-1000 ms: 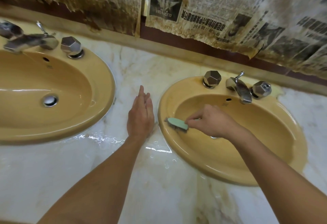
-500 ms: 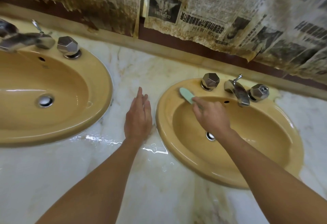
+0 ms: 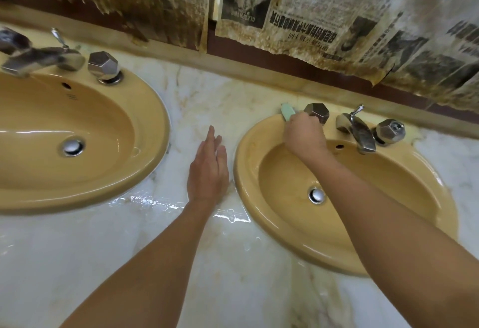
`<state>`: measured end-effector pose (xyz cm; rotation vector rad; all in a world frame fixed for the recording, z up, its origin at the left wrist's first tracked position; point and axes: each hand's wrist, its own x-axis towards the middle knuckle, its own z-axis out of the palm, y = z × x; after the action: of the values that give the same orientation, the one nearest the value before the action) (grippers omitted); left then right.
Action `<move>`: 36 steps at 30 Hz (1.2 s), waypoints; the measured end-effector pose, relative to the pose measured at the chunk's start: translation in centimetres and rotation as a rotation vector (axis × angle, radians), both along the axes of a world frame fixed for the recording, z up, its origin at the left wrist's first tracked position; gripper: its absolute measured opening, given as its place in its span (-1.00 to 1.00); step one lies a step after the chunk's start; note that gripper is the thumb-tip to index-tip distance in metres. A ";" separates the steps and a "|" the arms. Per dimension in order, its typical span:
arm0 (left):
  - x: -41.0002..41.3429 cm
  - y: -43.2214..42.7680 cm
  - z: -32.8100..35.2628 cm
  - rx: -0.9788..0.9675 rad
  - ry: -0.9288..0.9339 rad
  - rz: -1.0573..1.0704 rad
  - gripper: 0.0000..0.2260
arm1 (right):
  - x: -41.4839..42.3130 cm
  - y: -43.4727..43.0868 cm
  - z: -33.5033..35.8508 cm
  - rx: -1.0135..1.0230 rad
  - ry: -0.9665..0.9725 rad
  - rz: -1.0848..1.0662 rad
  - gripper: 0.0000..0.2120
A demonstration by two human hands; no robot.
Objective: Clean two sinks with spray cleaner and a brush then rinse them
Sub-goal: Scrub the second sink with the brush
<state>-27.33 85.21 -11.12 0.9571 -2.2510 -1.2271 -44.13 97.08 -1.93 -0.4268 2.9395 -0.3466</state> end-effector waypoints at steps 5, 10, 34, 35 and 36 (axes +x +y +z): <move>0.0 0.0 0.1 0.008 0.017 -0.006 -0.54 | 1.9 1.4 0.9 -0.246 -0.175 0.078 -0.73; 0.1 -0.1 0.2 0.079 0.052 0.035 -0.54 | 4.0 2.2 1.8 -0.157 -0.286 0.267 -0.75; 8.0 5.9 1.9 0.003 -0.164 -0.312 -0.59 | 15.6 12.0 3.8 0.092 -0.130 0.519 -0.70; 8.4 6.4 1.9 -0.054 -0.151 -0.320 -0.59 | 15.9 12.2 3.0 0.054 -0.093 0.471 -0.71; 8.8 6.8 1.6 -0.124 -0.142 -0.333 -0.58 | 16.1 12.6 2.2 0.014 -0.092 0.424 -0.71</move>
<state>-18.58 92.01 -9.49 0.6593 -2.6449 -1.1626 -28.00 109.70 0.29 -0.9784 2.6660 -0.2780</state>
